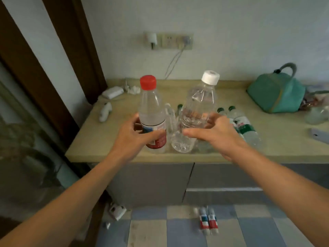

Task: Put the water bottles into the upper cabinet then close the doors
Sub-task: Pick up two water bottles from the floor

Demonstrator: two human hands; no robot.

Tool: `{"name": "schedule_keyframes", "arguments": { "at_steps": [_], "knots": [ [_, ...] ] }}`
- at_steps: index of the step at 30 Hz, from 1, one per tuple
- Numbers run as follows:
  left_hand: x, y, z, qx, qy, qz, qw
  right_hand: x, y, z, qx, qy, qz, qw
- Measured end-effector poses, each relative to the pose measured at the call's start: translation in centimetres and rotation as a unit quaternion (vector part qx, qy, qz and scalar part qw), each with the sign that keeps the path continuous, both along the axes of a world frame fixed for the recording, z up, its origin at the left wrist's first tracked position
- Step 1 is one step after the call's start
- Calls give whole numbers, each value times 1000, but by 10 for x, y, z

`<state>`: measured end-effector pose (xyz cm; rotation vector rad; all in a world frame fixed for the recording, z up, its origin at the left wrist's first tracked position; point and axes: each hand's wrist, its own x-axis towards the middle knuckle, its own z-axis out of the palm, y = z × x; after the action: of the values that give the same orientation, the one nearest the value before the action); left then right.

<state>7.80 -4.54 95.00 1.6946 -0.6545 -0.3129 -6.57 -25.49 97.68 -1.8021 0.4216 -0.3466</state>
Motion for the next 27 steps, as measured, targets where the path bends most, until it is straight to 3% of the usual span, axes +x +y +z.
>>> {"name": "schedule_keyframes", "arguments": {
  "at_steps": [8,13,21,27],
  "knots": [
    [91,28,229,-98,-113,-13,989,73,50,212,-24,-142,-40,989],
    [122,20,335,-155,-125,-7,980,98,47,308,-57,-204,-61,975],
    [174,-19,437,-256,-58,45,964,154,11,413,-105,-314,-65,941],
    [225,-73,496,-268,-105,108,951,222,-43,478,-140,-301,-53,942]
  ]
}}
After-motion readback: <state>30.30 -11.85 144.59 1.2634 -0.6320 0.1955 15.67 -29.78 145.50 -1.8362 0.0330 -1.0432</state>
